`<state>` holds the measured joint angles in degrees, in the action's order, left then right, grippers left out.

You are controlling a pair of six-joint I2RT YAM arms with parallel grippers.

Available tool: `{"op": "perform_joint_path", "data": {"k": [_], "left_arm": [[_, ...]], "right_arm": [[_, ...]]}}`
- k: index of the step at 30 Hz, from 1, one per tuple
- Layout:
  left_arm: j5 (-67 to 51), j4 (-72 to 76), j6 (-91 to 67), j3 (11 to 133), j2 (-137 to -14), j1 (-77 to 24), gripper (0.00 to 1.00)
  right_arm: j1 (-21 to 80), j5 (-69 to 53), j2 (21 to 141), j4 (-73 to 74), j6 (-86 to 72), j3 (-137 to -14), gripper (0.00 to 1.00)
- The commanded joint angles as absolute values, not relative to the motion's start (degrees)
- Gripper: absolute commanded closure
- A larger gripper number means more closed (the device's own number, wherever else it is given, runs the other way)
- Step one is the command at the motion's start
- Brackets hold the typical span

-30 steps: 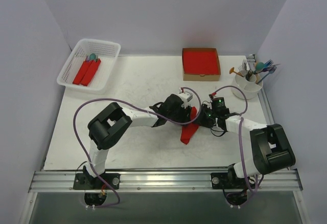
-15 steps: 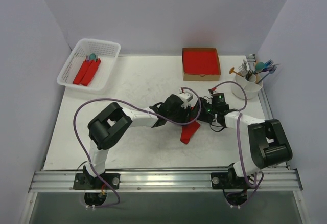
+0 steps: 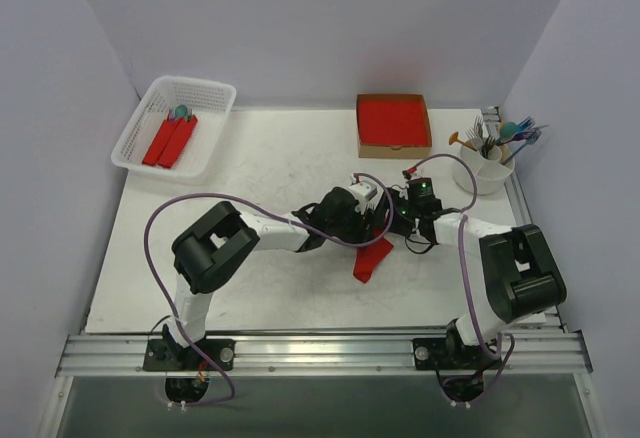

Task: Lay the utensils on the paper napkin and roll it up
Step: Roll the napkin at the center of the board.

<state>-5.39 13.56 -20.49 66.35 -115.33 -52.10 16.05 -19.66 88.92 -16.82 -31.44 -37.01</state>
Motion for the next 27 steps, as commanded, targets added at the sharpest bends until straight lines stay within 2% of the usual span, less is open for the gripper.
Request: {"op": "perform_joint_path", "data": {"k": [1, 5, 14, 23, 24, 26, 27], "left_arm": [[-6.33, 11.42, -20.48, 64.25, -115.84, -52.56, 0.40], [-6.68, 12.83, -20.83, 63.20, -115.75, -52.65, 0.37], [-7.21, 13.97, -21.01, 62.58, -115.75, -52.56, 0.36], [-7.47, 14.59, -21.27, 62.05, -115.58, -52.30, 0.35], [-7.47, 14.50, -21.18, 62.05, -115.23, -52.21, 0.35], [-7.64, 14.50, -21.18, 62.14, -114.96, -51.95, 0.35], [-7.82, 14.41, -21.18, 62.14, -114.61, -51.51, 0.35]], "right_arm": [[17.75, -15.56, 91.41, -9.41, -30.67, -36.83, 0.47], [19.33, -14.24, 91.93, -9.84, -31.72, -35.51, 0.48], [20.30, -14.50, 93.69, -12.30, -33.66, -34.01, 0.61], [20.92, -14.15, 94.57, -12.92, -34.63, -33.58, 0.85], [20.92, -14.15, 94.48, -12.92, -34.80, -33.40, 0.90], [20.92, -14.24, 94.40, -12.92, -34.89, -33.31, 0.92], [20.92, -14.15, 94.39, -13.01, -34.89, -33.31, 0.97]]}}
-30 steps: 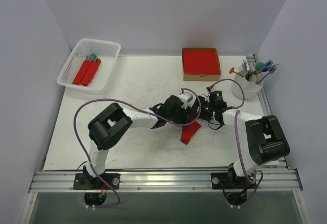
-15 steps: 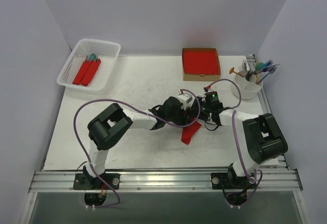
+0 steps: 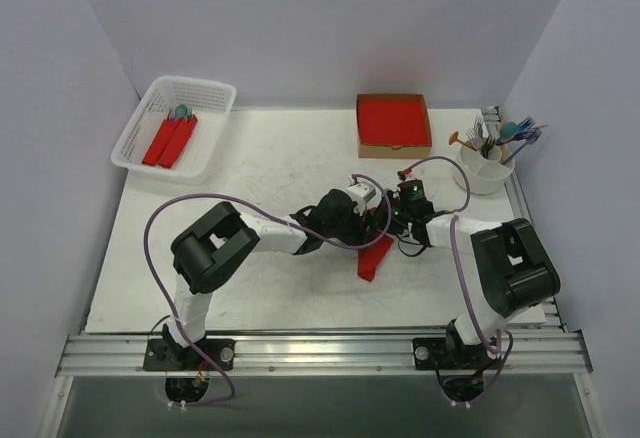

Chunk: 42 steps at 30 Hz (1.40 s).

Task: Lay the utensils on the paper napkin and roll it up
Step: Roll the napkin at the center of the board.

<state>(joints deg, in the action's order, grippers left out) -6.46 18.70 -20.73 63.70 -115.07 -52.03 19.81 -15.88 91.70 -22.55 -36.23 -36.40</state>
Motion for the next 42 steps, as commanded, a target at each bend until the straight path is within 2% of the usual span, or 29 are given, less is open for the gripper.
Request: {"op": "perform_joint_path", "data": {"k": [1, 10, 18, 38, 42], "left_arm": [[-7.91, 14.15, -21.09, 62.31, -114.26, -51.33, 0.35], [-9.23, 11.17, -20.74, 61.53, -106.27, -48.43, 0.27], [-9.58, 7.12, -20.30, 59.24, -97.03, -46.14, 0.25], [-12.39, 16.44, -25.05, 53.70, -103.27, -47.72, 0.28], [-12.13, 17.14, -25.40, 55.63, -105.64, -49.04, 0.28]], "right_arm": [[20.92, -14.15, 94.39, -13.09, -34.89, -33.40, 0.99], [20.92, -14.06, 94.48, -13.36, -35.24, -33.49, 1.00], [20.83, -14.15, 93.78, -13.71, -35.51, -33.49, 1.00], [20.92, -16.17, 91.84, -14.68, -36.83, -33.75, 1.00], [20.92, -16.35, 92.72, -14.76, -36.56, -33.66, 0.93]]}}
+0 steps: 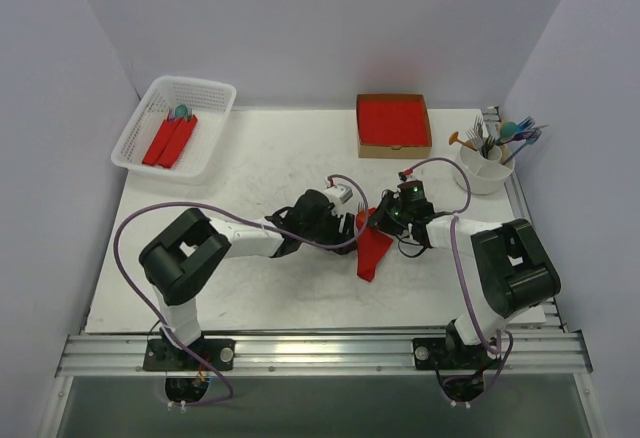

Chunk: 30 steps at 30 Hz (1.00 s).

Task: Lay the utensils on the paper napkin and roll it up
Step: Roll the napkin at the center of the board.

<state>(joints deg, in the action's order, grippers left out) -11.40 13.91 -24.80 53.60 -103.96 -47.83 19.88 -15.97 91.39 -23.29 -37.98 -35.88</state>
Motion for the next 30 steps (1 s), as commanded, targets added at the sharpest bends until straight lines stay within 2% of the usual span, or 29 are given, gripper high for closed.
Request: {"op": "perform_joint_path", "data": {"k": [1, 15, 23, 30], "left_arm": [[-12.13, 17.23, -25.49, 56.07, -106.34, -49.22, 0.28], [-8.70, 14.86, -25.49, 60.29, -111.09, -51.33, 0.29], [-4.31, 8.26, -22.76, 63.72, -113.90, -53.61, 0.41], [-4.31, 8.70, -21.97, 62.75, -113.99, -53.53, 0.43]], "right_arm": [[20.92, -16.35, 92.81, -14.85, -36.56, -33.40, 0.93], [20.83, -16.44, 91.67, -15.29, -37.00, -32.17, 0.93], [20.74, -16.70, 89.30, -14.50, -36.48, -31.64, 0.74], [20.57, -17.31, 88.24, -14.06, -35.77, -31.46, 0.54]]}}
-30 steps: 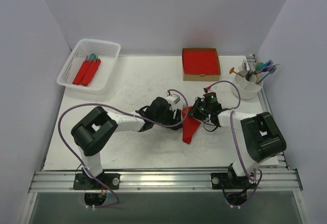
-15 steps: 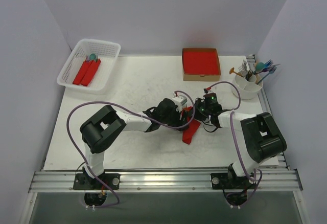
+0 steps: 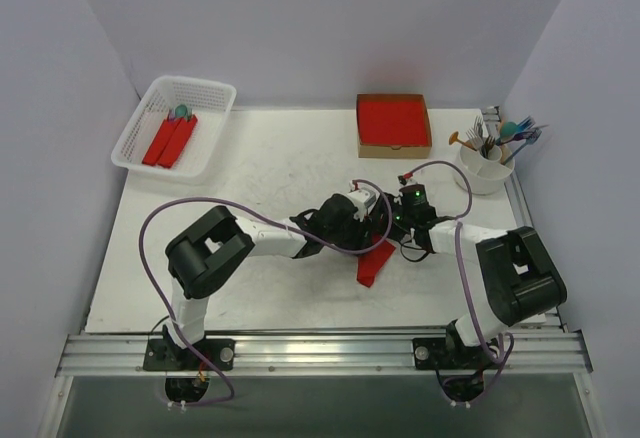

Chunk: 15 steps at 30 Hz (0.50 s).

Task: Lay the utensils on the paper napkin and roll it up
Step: Roll the napkin at the center of the board, then pick up the napkin from the center of the board.

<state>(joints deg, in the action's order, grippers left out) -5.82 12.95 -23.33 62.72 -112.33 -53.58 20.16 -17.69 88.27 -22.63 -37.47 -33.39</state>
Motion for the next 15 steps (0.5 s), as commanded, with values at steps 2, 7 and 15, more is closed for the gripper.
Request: {"op": "perform_joint_path", "data": {"k": [2, 7, 15], "left_arm": [[-3.96, 8.61, -21.62, 62.67, -113.91, -53.53, 0.43], [-3.78, 8.79, -20.66, 62.23, -113.56, -53.53, 0.43], [-3.17, 9.49, -19.86, 60.73, -112.94, -53.61, 0.43]], "right_arm": [[20.57, -17.40, 88.24, -13.63, -35.25, -31.55, 0.50], [20.74, -15.91, 89.03, -10.73, -33.40, -32.25, 0.49], [22.41, -12.31, 90.79, -6.77, -32.17, -33.13, 0.51]]}}
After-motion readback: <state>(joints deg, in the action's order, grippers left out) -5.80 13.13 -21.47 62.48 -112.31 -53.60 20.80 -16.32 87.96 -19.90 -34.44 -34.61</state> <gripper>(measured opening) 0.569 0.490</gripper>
